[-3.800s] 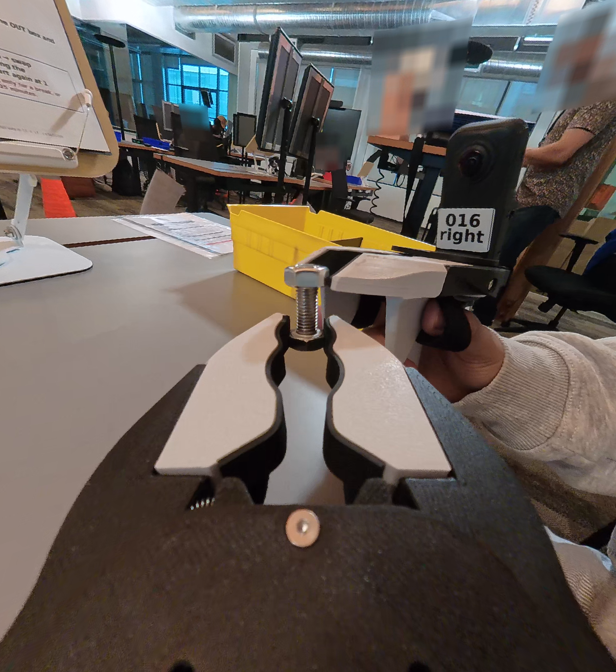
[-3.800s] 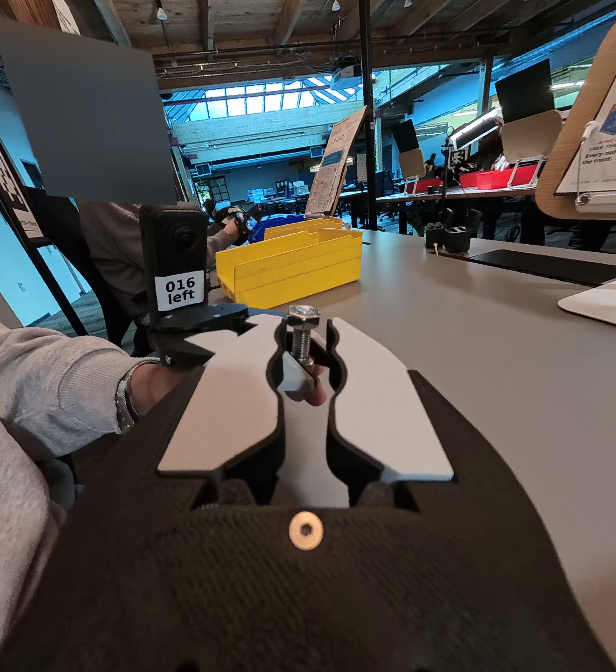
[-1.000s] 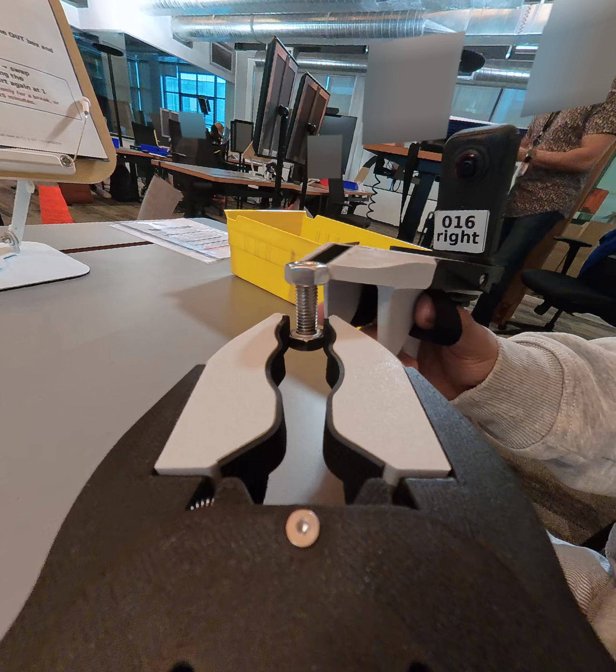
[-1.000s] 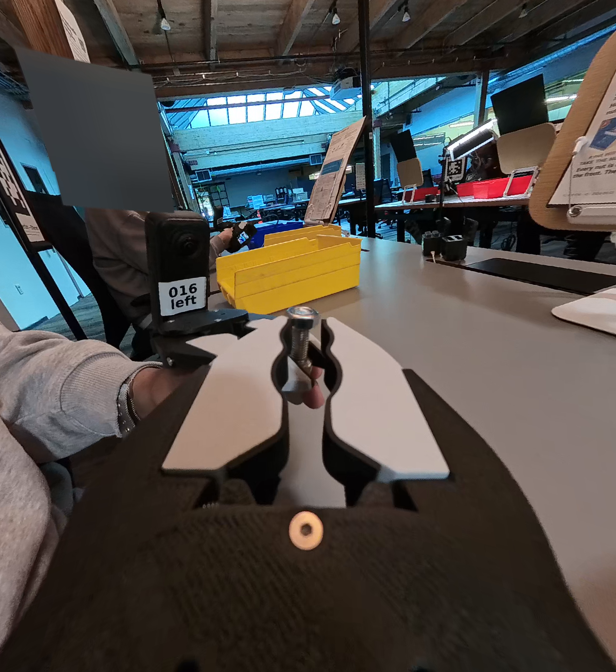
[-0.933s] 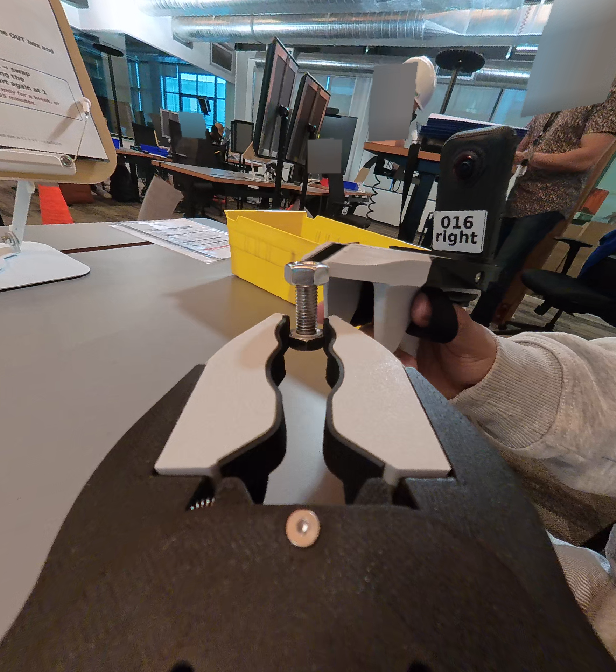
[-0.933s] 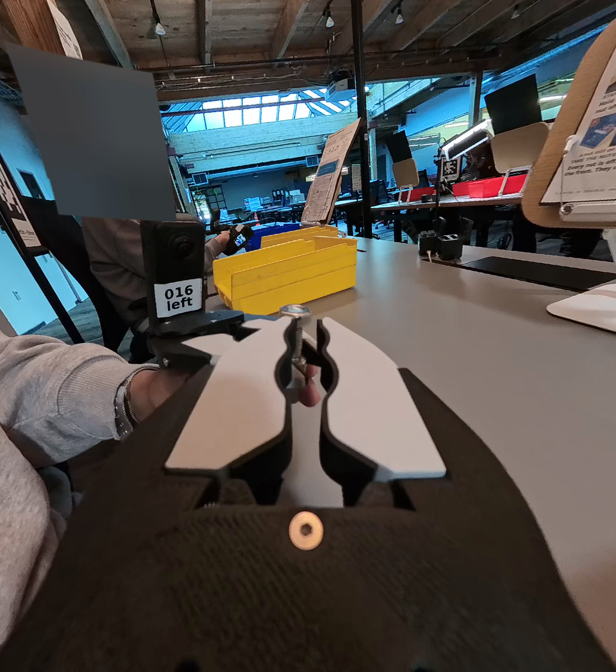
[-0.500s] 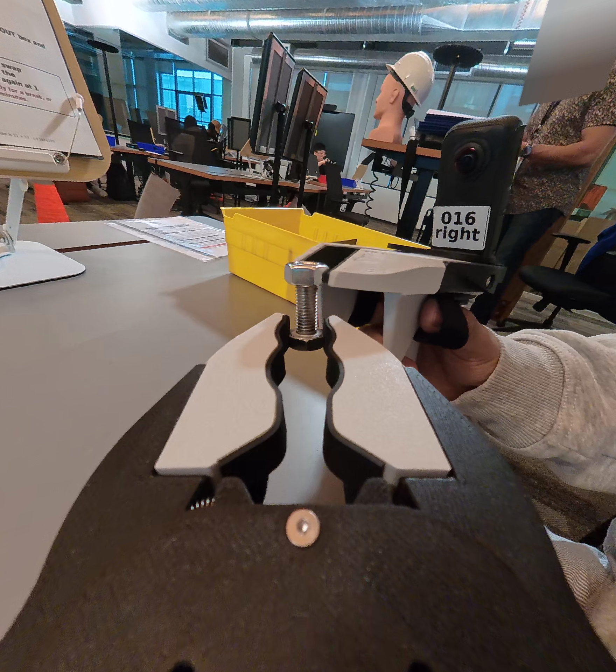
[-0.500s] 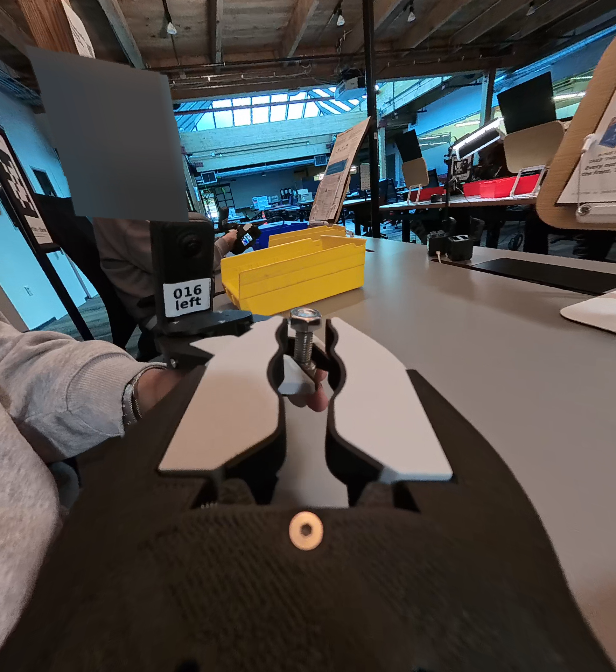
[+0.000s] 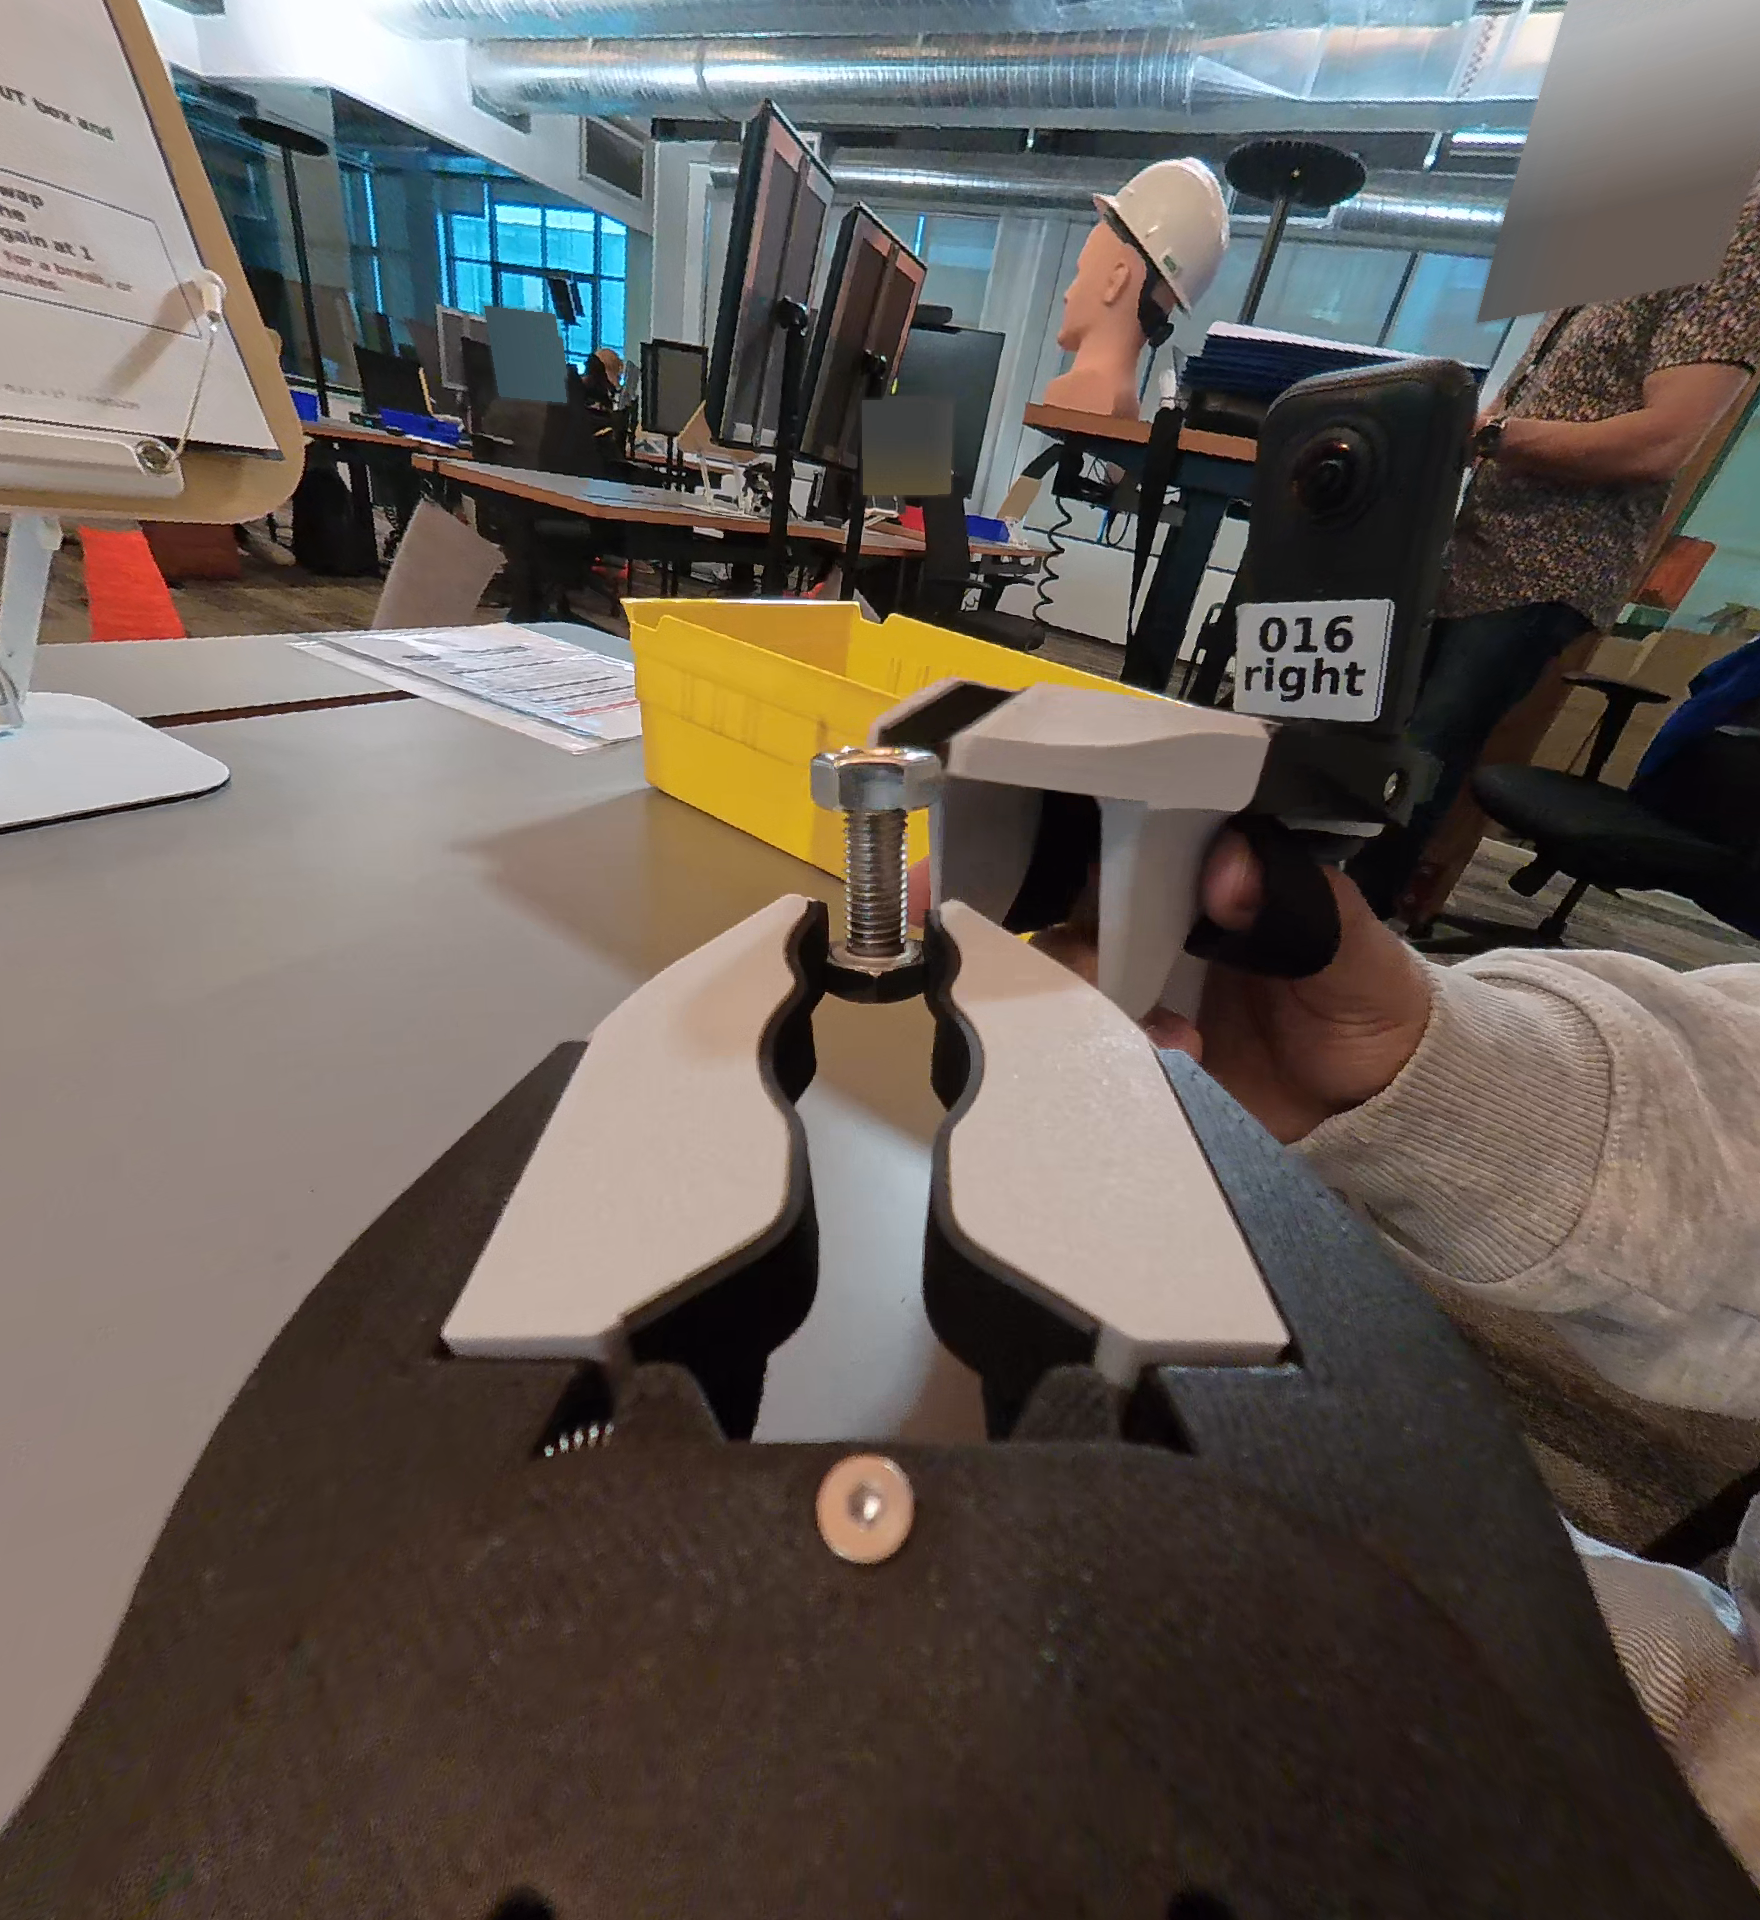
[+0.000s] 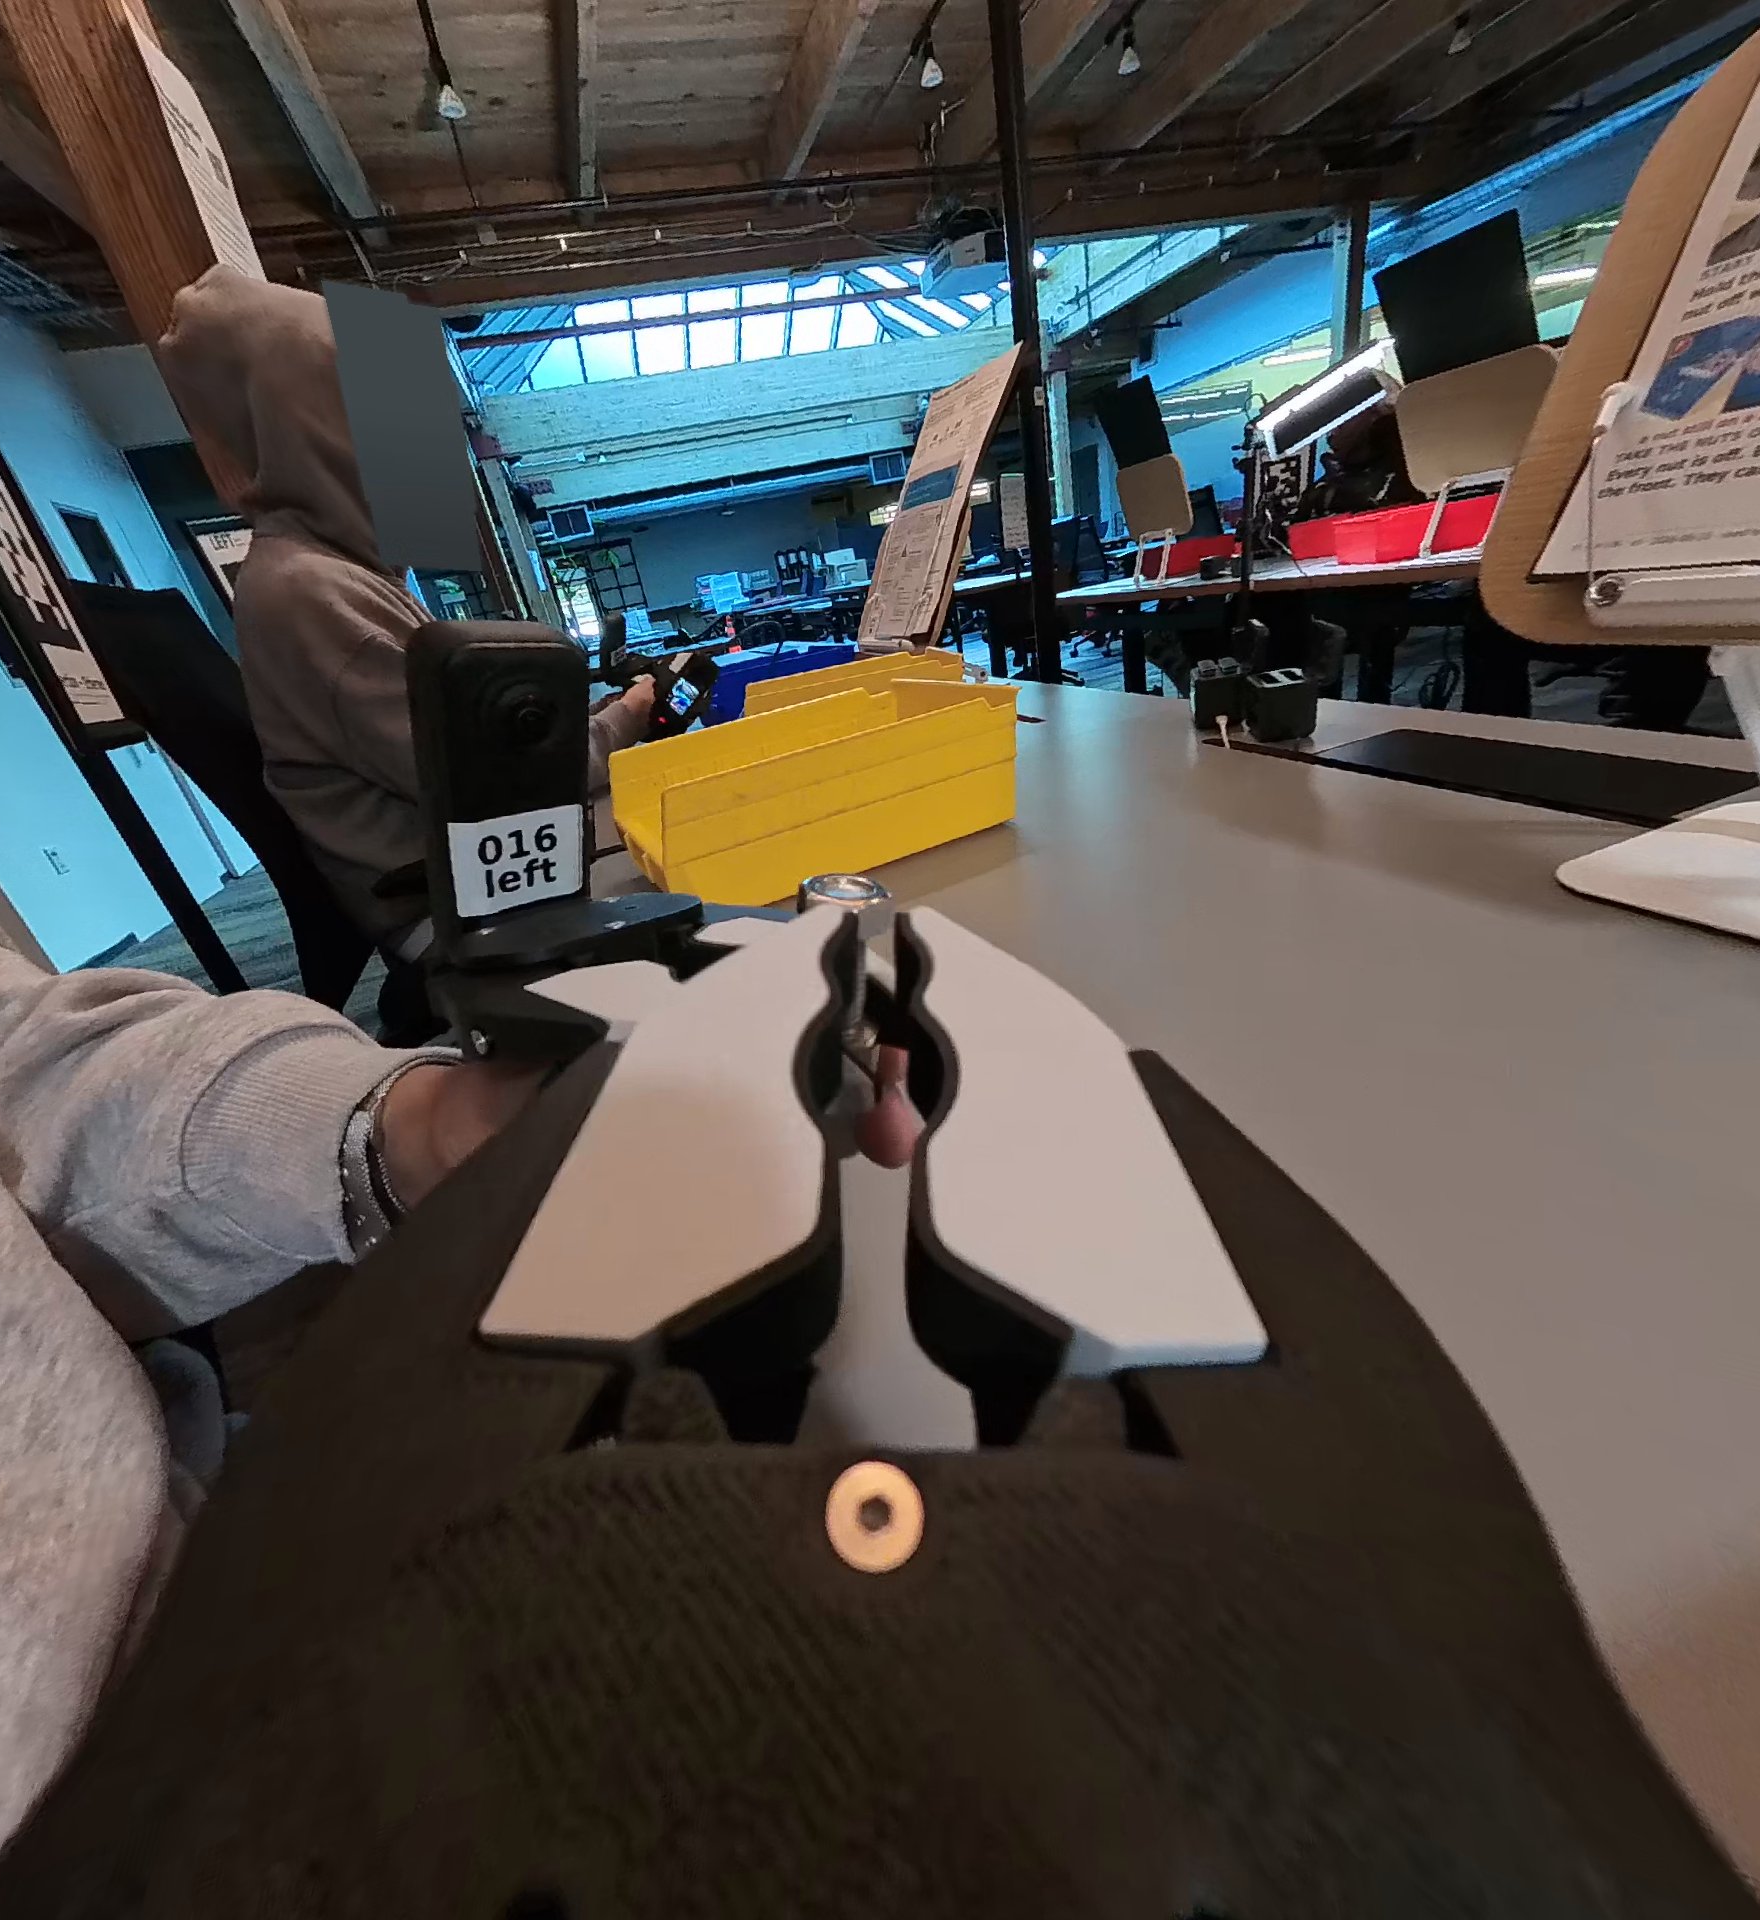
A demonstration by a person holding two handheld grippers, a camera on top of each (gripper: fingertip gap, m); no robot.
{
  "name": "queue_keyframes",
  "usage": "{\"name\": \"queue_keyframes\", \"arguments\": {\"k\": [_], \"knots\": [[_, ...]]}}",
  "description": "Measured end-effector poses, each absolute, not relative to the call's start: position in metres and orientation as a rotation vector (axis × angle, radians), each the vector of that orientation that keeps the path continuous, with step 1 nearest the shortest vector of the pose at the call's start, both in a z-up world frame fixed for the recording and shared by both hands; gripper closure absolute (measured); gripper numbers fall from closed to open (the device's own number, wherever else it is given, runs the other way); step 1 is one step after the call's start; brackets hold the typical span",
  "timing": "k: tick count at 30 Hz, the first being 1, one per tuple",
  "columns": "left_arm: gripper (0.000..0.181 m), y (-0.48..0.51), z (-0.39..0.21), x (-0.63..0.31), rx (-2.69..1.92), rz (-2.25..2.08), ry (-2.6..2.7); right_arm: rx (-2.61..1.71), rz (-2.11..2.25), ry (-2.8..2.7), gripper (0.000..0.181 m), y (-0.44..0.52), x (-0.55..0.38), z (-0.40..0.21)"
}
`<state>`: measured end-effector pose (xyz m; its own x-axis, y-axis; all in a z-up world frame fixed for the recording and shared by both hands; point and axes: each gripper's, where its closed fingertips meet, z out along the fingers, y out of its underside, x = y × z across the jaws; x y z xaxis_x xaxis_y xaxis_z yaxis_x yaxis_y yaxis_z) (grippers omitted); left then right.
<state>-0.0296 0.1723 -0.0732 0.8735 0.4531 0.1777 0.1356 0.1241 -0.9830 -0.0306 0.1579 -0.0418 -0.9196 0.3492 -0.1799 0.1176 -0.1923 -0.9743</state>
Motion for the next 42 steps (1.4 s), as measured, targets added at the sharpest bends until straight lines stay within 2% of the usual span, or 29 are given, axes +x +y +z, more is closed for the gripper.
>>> {"name": "queue_keyframes", "arguments": {"k": [7, 23, 31, 42], "knots": [[0.164, 0.18, -0.074, -0.028, -1.452, 0.228, -0.481, -0.537, 2.256, -1.894, 0.162, 0.157, -0.025, -0.041], [0.164, 0.203, -0.067, -0.021, -1.437, 0.163, -0.403, -0.624, 2.184, -1.826, 0.173, 0.186, -0.028, -0.041], [0.164, 0.219, -0.067, -0.018, -1.449, 0.13, -0.369, -0.612, 2.205, -1.767, 0.16, 0.198, -0.019, -0.034], [0.164, 0.222, -0.068, -0.018, -1.454, 0.123, -0.36, -0.665, 2.146, -1.739, 0.174, 0.212, -0.024, -0.037]]}}
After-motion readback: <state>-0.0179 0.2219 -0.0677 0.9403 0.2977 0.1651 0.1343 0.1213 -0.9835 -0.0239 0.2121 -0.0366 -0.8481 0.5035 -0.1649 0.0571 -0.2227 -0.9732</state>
